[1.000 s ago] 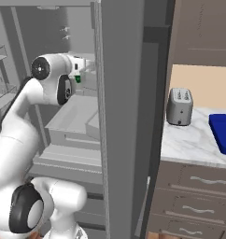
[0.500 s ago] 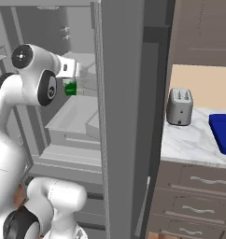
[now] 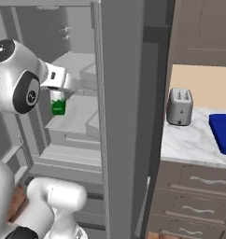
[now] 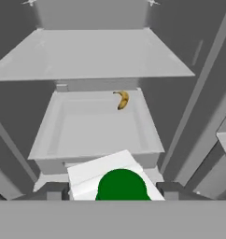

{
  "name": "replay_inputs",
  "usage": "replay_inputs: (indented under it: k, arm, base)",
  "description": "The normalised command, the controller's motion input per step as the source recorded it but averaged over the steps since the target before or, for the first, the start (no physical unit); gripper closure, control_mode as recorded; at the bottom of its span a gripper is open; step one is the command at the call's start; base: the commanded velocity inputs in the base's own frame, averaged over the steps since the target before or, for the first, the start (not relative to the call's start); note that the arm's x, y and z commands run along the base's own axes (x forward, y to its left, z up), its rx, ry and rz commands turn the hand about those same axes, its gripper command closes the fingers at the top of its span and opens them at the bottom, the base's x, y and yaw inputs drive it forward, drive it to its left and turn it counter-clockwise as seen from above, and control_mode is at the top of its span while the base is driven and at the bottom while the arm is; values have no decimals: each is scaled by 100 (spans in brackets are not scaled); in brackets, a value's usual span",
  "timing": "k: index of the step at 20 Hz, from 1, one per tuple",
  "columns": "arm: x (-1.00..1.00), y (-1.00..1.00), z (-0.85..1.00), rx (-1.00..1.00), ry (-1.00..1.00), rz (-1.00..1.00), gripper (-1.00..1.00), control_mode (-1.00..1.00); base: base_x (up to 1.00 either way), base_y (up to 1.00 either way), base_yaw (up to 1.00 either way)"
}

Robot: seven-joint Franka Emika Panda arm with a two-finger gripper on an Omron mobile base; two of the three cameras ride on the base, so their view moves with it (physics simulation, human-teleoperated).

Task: Take out the milk from the fridge and place it on the tray on the counter. Then take the sugar cube near the tray and place it in the tray.

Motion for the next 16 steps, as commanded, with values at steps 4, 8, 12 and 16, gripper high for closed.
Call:
replay_inputs:
  k: [4,8,12,16]
  arm:
    - [-60,0,-25,0,1,0,100,-100]
    - [-73,1,-14,0,0,0,100,-100]
    - [-75,1,-1,2,-3,0,100,100]
    - [0,0,0,0,0,0,100,100]
  base:
    - [0,0,0]
    - [0,0,0]
    - [-25,0,0]
    - [-100,0,0]
